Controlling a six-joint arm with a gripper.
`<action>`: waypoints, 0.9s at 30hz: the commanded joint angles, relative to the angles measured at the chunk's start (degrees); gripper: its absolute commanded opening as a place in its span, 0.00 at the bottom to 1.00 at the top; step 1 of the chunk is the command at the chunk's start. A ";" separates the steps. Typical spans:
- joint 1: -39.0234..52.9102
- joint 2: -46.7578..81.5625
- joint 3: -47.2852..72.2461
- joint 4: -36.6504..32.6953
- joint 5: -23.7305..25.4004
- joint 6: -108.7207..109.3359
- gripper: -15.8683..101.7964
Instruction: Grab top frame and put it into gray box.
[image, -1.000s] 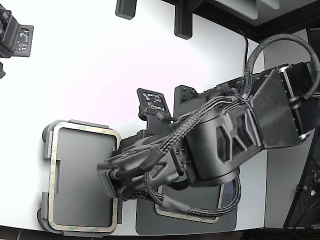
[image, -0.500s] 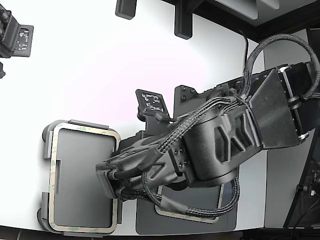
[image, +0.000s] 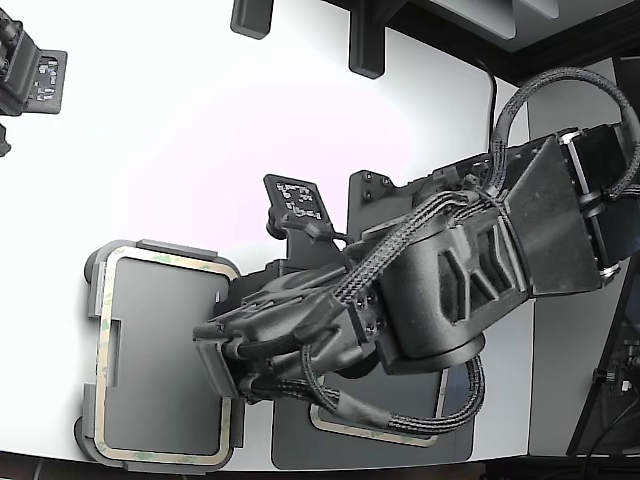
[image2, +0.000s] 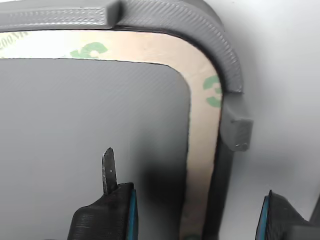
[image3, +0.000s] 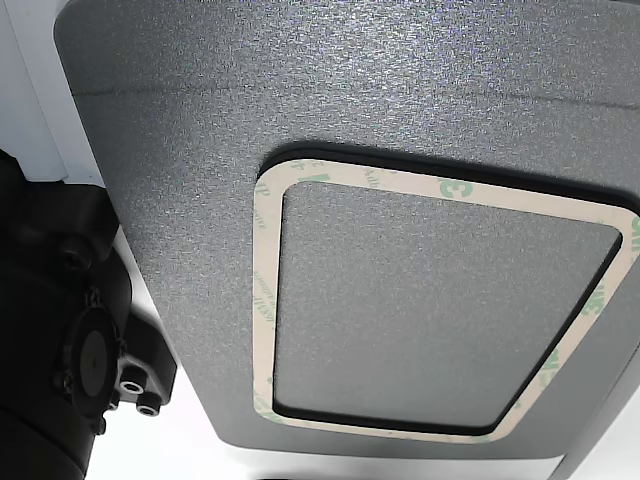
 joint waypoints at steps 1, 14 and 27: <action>-0.44 2.20 -1.76 0.09 0.00 0.09 0.98; -1.58 12.83 2.72 -9.84 13.27 -23.38 0.98; -14.15 47.37 34.98 -31.99 16.70 -86.40 0.98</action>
